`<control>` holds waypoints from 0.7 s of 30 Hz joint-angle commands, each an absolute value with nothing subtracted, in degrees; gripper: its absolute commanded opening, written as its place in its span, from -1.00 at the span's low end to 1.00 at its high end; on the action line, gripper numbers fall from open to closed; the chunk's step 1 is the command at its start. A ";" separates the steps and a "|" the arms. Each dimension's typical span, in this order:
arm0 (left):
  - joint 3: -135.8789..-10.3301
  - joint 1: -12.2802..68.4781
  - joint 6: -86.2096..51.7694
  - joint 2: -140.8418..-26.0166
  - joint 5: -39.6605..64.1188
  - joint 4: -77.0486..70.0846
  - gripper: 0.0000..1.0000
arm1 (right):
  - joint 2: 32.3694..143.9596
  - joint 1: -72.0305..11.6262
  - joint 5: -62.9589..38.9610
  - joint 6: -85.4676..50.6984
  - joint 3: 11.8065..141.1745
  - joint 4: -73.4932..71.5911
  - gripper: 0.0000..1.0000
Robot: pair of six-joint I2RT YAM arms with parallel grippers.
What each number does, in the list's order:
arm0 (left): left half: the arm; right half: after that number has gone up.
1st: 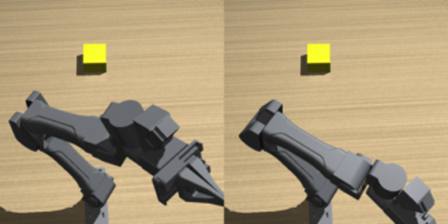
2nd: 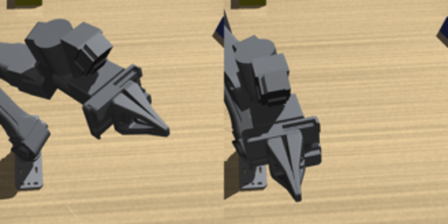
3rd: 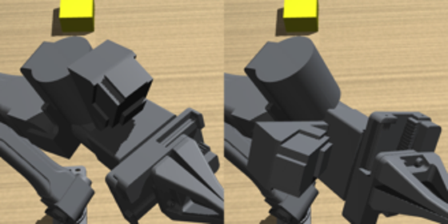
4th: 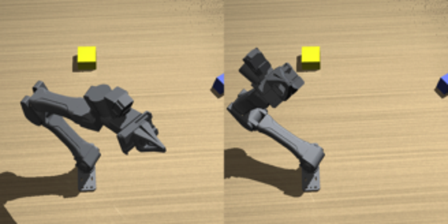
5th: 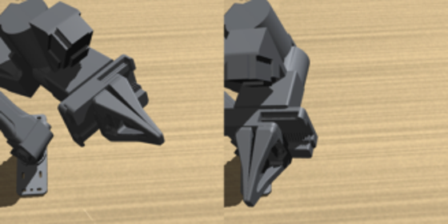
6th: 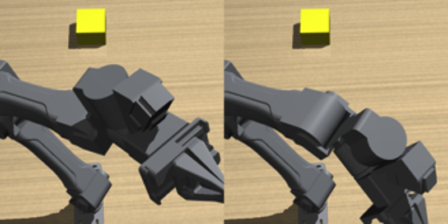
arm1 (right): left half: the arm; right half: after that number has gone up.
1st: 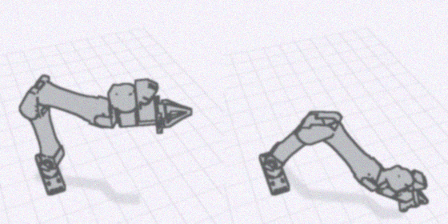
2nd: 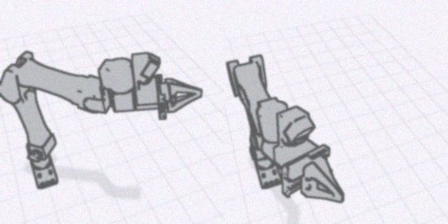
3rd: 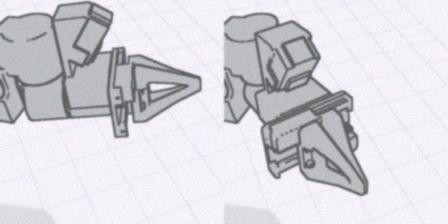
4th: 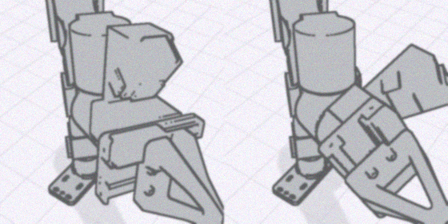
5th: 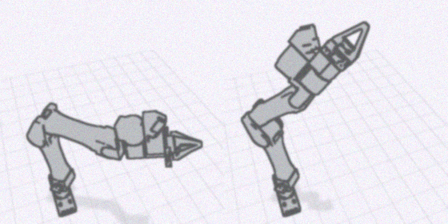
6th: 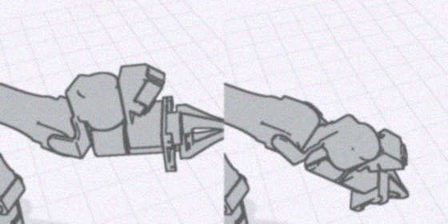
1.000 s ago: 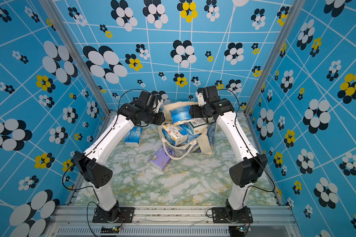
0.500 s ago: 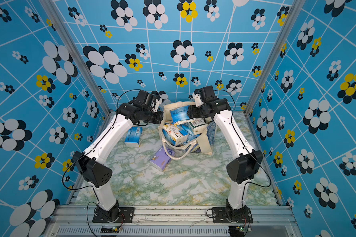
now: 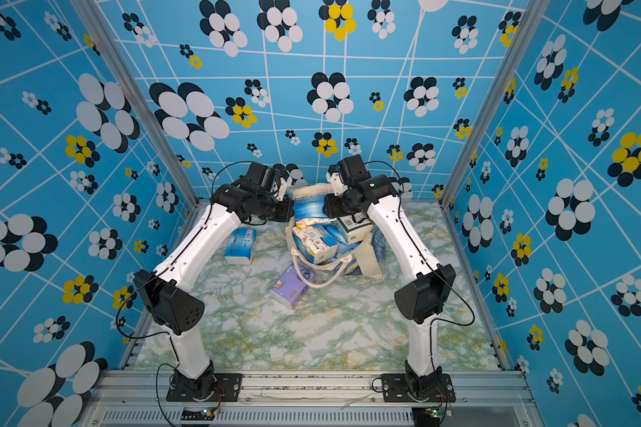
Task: Put tissues into the canvas bag
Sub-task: Place the pack of facial tissues in the canvas bag.
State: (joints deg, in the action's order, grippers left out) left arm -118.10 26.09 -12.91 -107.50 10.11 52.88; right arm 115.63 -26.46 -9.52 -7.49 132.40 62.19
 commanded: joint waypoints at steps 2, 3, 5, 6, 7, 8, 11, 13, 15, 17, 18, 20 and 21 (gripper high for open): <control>-121.35 26.11 -13.09 -108.29 11.22 53.21 -1.00 | 120.68 -27.32 -7.73 -6.18 137.70 69.78 -0.12; -121.77 26.10 -13.01 -108.13 11.01 53.34 -1.00 | 121.74 -27.33 -7.53 -5.92 138.94 71.22 -0.12; -122.85 25.91 -12.95 -108.04 10.73 54.04 -1.00 | 123.80 -27.32 -6.96 -5.17 141.43 74.47 -0.12; -123.27 25.76 -12.90 -107.97 10.72 54.35 -1.00 | 124.18 -27.29 -6.24 -4.87 142.24 75.67 -0.12; -123.71 25.69 -12.83 -107.94 10.66 54.76 -1.00 | 125.38 -27.29 -4.65 -4.41 143.02 76.98 -0.12; -124.11 25.61 -12.75 -107.77 10.44 55.16 -1.00 | 126.06 -27.33 -2.89 -4.00 143.41 77.90 -0.12; -125.04 25.40 -12.63 -107.04 10.02 56.07 -1.00 | 126.13 -26.92 2.41 -2.87 143.75 79.19 -0.11; -125.15 25.32 -12.64 -106.27 9.94 56.17 -1.00 | 126.04 -25.91 3.06 -2.78 143.76 78.79 -0.11; -125.36 25.32 -12.69 -106.26 9.69 56.31 -1.00 | 126.08 -24.94 3.45 -2.82 144.01 77.95 -0.11; -125.27 25.23 -12.70 -106.25 9.50 56.32 -1.00 | 126.60 -23.97 3.50 -2.97 144.78 77.44 -0.11; -125.20 25.25 -12.69 -105.31 9.49 56.40 -1.00 | 126.91 -23.63 3.30 -3.01 145.43 77.43 -0.11; -124.99 25.32 -12.73 -104.94 9.45 56.51 -1.00 | 127.35 -23.20 2.99 -3.16 146.56 77.43 -0.11; -124.78 25.28 -12.80 -104.86 9.41 56.44 -1.00 | 127.22 -22.95 2.83 -3.18 146.69 77.17 -0.11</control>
State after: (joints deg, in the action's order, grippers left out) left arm -122.76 25.82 -12.88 -108.16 9.65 57.25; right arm 126.28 -23.97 0.99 -3.60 144.88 76.12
